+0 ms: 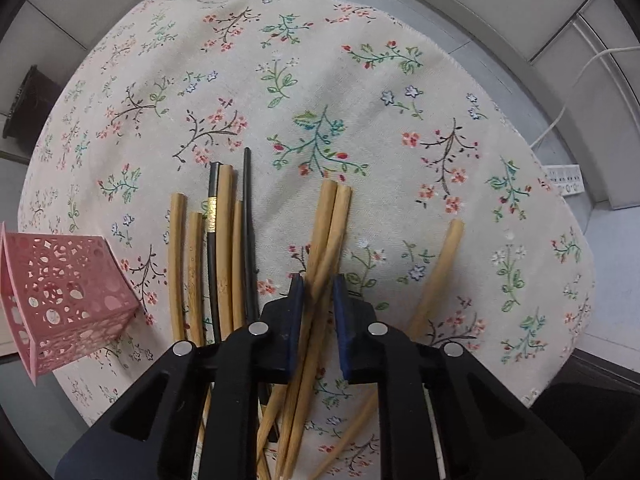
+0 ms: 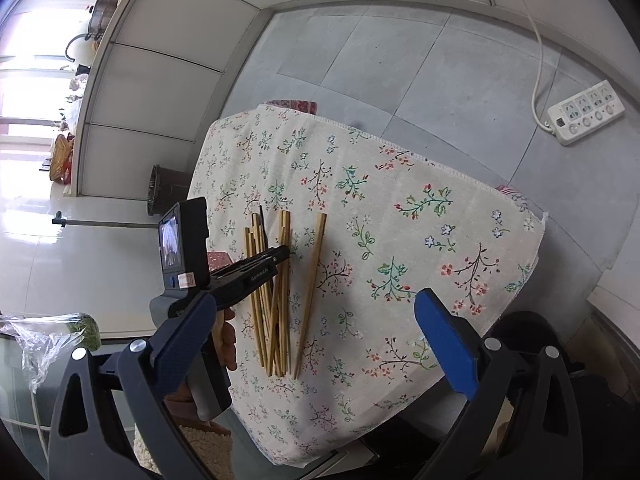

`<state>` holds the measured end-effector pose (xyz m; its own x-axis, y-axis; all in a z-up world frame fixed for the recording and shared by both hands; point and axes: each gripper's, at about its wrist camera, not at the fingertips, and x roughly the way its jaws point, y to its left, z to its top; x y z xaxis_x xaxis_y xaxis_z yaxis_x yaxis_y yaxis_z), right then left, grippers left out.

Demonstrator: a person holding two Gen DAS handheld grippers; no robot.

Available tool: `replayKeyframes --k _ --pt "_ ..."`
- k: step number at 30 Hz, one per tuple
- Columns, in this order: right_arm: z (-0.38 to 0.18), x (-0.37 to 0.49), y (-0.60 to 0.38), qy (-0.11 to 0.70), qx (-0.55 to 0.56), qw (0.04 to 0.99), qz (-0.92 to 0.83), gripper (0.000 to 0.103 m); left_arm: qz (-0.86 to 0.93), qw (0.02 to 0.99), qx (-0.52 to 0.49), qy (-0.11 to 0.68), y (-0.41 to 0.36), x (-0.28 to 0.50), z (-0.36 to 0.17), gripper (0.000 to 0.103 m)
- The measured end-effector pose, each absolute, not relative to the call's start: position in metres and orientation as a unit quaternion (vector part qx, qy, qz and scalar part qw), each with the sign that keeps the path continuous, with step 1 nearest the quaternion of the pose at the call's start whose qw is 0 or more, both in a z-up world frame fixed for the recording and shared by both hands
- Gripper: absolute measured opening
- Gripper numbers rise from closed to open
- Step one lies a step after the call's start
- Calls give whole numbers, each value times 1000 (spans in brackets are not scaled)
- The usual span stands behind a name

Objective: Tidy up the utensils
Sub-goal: 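Lift the chopstick upright with the left tool while the right tool grasps another bamboo chopstick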

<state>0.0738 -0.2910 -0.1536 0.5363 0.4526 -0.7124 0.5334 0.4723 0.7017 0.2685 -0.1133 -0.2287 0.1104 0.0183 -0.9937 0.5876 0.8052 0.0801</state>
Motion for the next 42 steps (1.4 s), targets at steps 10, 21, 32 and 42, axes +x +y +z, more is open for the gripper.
replayKeyframes --k 10,21,32,42 --pt "-166 89 -280 511 461 722 -69 97 -200 755 164 602 -69 258 -204 5" --pt "-197 160 -237 587 379 707 -108 83 -204 838 63 502 13 174 -98 5" --pt "-242 203 -198 640 371 657 -145 52 -185 901 54 388 41 113 -26 5" --pt "-218 203 -181 586 359 718 -109 8 -153 922 2 356 80 117 -6 5"
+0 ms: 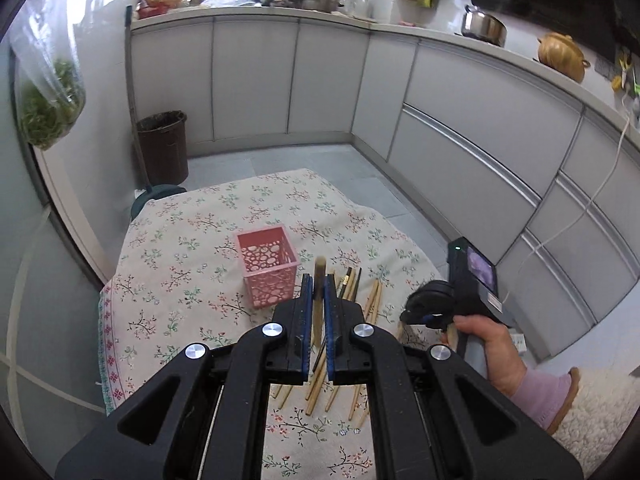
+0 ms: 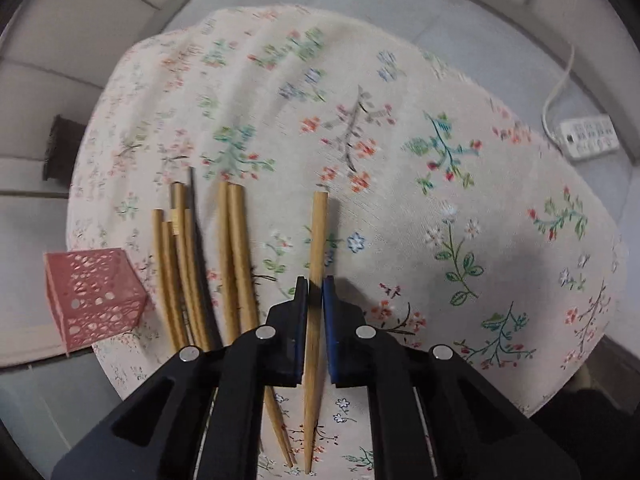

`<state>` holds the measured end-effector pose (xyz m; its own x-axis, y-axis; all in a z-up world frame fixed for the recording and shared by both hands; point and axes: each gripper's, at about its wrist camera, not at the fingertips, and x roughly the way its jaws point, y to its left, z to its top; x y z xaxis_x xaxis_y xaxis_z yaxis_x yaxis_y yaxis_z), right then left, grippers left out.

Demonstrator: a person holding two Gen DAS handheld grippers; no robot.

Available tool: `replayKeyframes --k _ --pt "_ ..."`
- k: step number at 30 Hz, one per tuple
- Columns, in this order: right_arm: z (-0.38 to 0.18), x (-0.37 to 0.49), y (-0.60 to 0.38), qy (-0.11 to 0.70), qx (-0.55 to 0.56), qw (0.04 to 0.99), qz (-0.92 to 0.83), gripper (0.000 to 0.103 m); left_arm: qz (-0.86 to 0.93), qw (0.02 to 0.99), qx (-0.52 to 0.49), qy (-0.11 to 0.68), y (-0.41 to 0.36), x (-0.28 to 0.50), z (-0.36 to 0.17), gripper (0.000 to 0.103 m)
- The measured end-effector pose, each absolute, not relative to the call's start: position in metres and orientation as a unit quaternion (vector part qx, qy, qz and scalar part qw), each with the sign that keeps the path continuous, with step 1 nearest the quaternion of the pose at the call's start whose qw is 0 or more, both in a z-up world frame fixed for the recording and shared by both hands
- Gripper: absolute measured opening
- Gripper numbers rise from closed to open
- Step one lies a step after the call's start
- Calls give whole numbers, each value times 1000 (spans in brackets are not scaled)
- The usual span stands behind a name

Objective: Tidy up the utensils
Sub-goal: 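Lift the chopstick upright with the left tool while the right tool grasps another bamboo chopstick, then carry both held chopsticks over the pink holder with both tools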

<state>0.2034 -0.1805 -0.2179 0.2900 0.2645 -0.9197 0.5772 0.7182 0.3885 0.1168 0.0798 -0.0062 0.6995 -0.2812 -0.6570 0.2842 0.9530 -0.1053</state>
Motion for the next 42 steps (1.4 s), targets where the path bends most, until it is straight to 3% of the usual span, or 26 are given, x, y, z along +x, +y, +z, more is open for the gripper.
replayKeyframes --k 19,27,34,42 --pt "31 163 -175 413 278 866 49 8 -113 940 -40 319 98 141 49 5" --pt "104 183 -160 365 254 892 77 8 -91 950 -46 295 102 180 79 5" --pt "116 216 -138 360 238 897 97 8 -70 954 -54 288 105 210 82 6" --pt "84 242 -118 383 237 886 110 8 -65 952 -75 290 115 226 62 6"
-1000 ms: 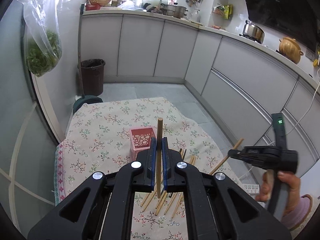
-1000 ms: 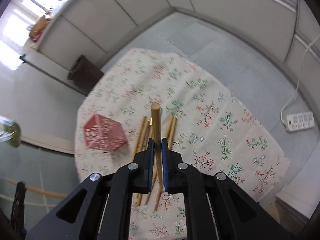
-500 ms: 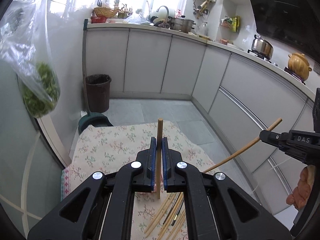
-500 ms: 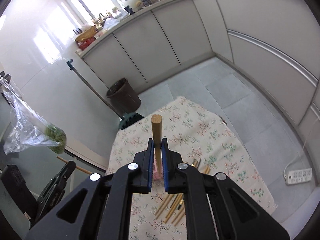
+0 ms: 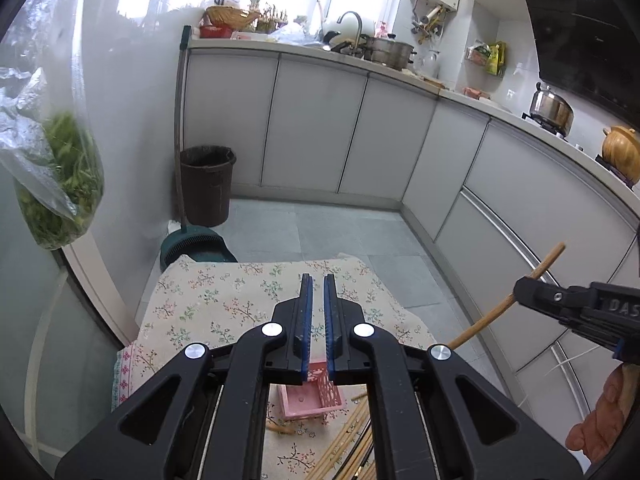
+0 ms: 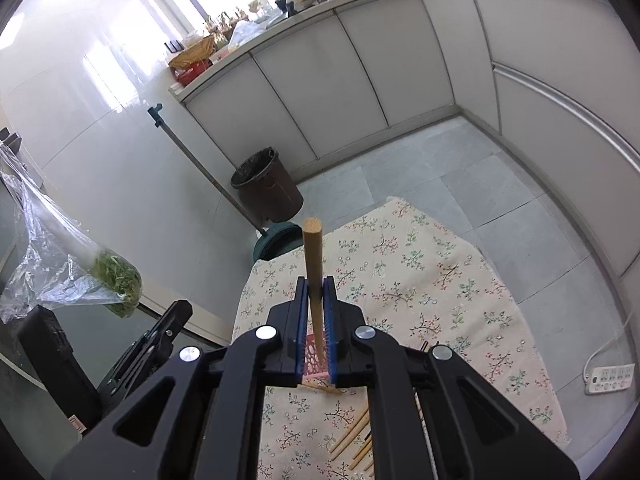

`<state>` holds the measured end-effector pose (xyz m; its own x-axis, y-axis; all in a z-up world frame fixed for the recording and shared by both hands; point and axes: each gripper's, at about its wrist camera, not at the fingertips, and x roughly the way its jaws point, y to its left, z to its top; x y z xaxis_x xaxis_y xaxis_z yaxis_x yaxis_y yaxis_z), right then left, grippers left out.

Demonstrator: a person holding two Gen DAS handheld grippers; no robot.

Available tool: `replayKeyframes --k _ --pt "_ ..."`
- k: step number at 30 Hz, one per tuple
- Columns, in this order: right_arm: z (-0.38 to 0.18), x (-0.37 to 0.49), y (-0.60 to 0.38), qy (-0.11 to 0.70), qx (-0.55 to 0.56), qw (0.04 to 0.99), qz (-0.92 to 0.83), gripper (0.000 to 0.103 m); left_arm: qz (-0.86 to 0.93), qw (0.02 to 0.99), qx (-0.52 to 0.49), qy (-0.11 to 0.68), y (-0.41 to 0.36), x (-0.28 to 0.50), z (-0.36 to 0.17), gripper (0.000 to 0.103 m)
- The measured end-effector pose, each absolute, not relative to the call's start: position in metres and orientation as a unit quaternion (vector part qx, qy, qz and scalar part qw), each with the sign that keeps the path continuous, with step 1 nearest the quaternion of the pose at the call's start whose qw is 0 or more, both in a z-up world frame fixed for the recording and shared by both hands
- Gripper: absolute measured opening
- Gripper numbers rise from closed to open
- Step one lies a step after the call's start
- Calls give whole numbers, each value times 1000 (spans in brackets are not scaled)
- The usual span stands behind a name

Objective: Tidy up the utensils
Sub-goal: 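Carry both held chopsticks over the pink holder with both tools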

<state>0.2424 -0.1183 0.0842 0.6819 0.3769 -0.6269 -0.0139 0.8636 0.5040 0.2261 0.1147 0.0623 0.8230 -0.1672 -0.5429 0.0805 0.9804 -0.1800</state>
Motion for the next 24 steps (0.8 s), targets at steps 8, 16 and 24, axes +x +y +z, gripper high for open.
replayKeyframes --k 8,16,24 --pt "86 237 -121 363 250 888 133 8 55 847 -158 504 205 279 -56 49" --pt "93 229 -138 353 262 886 145 8 264 738 -243 571 266 300 -188 49" --pt "88 234 -153 360 267 883 138 8 300 703 -250 594 268 341 -210 53"
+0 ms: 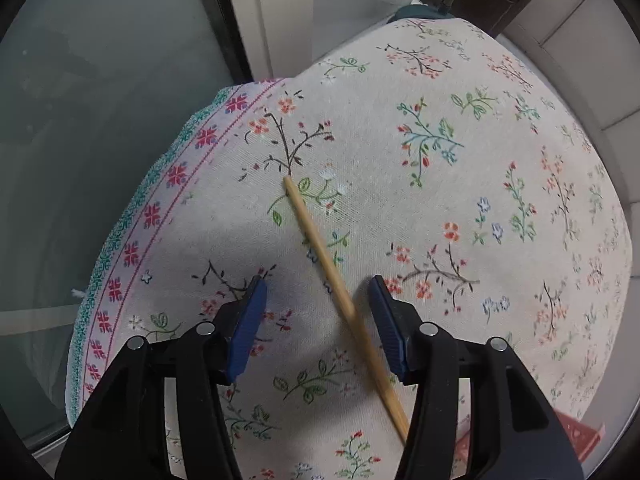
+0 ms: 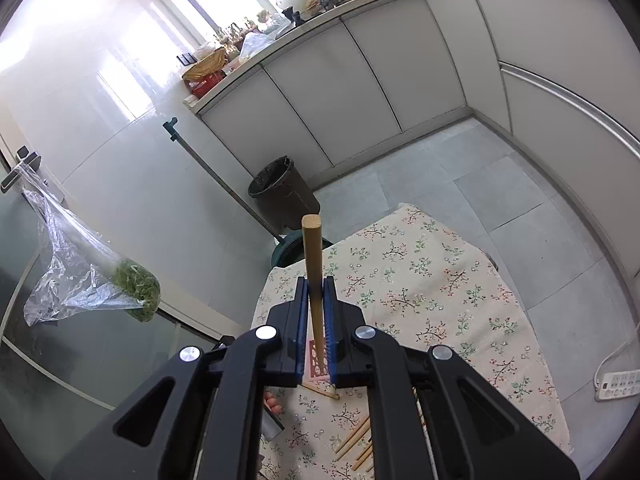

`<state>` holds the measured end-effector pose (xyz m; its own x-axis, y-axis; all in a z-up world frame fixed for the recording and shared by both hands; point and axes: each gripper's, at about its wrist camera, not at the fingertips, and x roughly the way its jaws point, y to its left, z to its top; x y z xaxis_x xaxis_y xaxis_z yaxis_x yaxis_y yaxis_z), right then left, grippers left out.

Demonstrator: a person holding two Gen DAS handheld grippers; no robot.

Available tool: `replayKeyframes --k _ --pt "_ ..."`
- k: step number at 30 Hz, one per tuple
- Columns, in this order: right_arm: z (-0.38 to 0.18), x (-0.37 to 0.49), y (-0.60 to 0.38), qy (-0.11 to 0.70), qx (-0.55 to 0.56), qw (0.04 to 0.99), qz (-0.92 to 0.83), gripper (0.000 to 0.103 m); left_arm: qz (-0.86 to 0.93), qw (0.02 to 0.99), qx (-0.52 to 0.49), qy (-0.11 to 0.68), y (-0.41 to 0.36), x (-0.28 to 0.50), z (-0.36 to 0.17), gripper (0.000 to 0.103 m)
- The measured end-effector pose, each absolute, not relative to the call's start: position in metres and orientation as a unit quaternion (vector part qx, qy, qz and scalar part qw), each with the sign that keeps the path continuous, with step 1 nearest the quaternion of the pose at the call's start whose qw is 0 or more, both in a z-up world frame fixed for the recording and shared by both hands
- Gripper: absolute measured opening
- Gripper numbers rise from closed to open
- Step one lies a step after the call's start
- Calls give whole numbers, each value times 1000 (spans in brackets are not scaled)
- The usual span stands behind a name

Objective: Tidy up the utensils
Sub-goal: 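Carry both held chopsticks over the pink holder with both tools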

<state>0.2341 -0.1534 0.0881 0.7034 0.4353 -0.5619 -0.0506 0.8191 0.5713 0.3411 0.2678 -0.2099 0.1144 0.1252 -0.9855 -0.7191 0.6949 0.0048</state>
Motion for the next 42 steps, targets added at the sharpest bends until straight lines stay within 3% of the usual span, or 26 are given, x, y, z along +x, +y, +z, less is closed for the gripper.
replayKeyframes --k 2,3,4,8,13,23,33,38,42 --pt "85 236 -156 362 270 882 137 8 299 709 -231 595 263 348 -209 43" --pt "84 236 -156 363 271 881 137 8 290 720 -218 591 259 352 -206 22" --pt "82 237 -157 366 273 879 136 8 277 727 -209 593 255 355 -205 13" --pt "80 235 -160 370 276 877 135 8 227 754 -209 580 257 352 -202 5" --pt "76 230 -159 373 283 872 142 9 112 800 -220 547 268 321 -179 5" --pt "67 217 -155 386 304 857 158 9 26 882 -126 454 231 213 -61 5" --pt "99 211 -162 359 295 872 152 9 -18 937 -59 345 161 224 58 5" --pt "100 220 -166 359 292 875 144 9 -50 941 -41 333 122 240 75 5" --pt "90 229 -171 364 296 872 139 10 -55 934 -34 350 105 254 53 5"
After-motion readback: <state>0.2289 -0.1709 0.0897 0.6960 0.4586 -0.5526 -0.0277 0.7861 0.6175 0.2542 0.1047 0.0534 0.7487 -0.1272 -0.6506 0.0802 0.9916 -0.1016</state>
